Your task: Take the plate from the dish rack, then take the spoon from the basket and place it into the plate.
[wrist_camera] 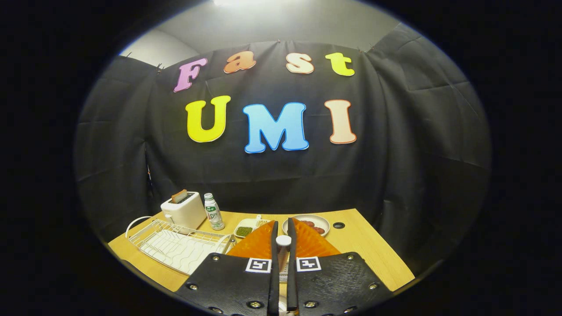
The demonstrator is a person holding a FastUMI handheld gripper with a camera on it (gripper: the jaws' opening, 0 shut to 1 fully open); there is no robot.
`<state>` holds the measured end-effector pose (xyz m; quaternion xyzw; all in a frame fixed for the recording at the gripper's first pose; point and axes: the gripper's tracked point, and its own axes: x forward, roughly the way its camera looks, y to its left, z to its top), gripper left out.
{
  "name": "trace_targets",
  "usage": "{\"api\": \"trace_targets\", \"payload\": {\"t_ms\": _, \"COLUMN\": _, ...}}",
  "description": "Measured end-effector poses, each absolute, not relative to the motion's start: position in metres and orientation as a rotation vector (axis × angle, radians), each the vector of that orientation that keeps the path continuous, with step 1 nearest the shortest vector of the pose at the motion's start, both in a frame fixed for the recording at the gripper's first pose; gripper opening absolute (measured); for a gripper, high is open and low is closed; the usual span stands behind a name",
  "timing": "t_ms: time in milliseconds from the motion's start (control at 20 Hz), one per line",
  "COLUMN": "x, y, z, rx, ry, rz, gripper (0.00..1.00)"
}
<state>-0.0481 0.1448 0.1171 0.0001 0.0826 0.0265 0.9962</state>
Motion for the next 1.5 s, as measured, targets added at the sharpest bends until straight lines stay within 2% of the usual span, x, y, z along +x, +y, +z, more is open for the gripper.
{"api": "trace_targets", "payload": {"t_ms": 450, "x": -0.080, "y": 0.177, "z": 0.057, "rx": 0.042, "ry": 0.307, "rz": 0.099, "gripper": 0.07}}
{"api": "trace_targets", "payload": {"t_ms": 1200, "x": -0.070, "y": 0.240, "z": -0.024, "rx": 0.003, "ry": 0.464, "rz": 0.210, "gripper": 0.07}}
{"api": "trace_targets", "payload": {"t_ms": 1300, "x": -0.078, "y": 0.239, "z": -0.028, "rx": 0.005, "ry": 0.473, "rz": 0.222, "gripper": 0.14}}
{"api": "trace_targets", "payload": {"t_ms": 1500, "x": -0.089, "y": 0.218, "z": -0.036, "rx": 0.039, "ry": 0.500, "rz": 0.192, "gripper": 0.20}}
